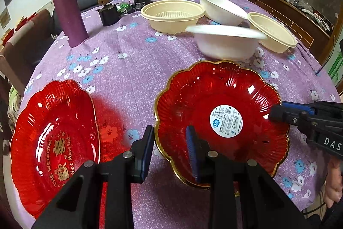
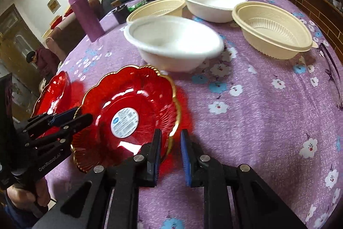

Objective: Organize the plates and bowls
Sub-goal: 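Carry the stickered red plate over the wedding plate and lower it on top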

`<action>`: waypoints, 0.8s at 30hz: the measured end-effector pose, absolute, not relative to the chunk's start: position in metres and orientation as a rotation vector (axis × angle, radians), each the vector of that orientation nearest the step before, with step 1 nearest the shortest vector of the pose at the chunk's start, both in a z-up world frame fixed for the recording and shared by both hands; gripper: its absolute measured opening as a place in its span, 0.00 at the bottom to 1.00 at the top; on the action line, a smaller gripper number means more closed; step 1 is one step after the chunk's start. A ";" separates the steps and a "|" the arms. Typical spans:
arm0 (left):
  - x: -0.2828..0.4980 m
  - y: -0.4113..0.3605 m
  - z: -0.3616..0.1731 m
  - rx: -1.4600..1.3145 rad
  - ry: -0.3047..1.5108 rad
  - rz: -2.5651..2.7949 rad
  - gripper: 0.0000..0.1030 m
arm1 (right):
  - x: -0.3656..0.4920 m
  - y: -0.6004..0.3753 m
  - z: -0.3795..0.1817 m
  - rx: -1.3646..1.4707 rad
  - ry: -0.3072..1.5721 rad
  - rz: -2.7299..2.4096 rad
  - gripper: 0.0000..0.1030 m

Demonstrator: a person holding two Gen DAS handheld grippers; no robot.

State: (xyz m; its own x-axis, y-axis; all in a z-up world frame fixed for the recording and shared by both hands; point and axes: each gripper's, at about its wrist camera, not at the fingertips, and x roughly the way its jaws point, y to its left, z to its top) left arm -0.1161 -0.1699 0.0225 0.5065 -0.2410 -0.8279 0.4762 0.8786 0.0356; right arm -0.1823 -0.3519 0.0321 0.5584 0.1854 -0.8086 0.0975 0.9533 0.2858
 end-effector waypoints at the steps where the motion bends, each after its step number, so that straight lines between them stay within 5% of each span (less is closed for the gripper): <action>1: -0.117 -0.170 0.023 0.273 0.944 -0.440 0.28 | -0.181 -0.352 0.033 0.316 0.985 0.045 0.20; 11: -0.117 -0.170 0.023 0.276 0.928 -0.441 0.29 | -0.176 -0.343 0.034 0.290 0.993 -0.001 0.33; 24: -0.123 -0.183 0.019 0.338 0.889 -0.389 0.27 | -0.178 -0.341 0.023 0.289 0.973 0.020 0.30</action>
State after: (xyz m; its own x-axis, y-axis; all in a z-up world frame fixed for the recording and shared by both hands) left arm -0.1229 -0.1833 0.0191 0.5689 -0.1864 -0.8010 0.4617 0.8784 0.1236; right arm -0.1784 -0.3405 0.0234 0.5658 0.1455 -0.8116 0.1122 0.9616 0.2506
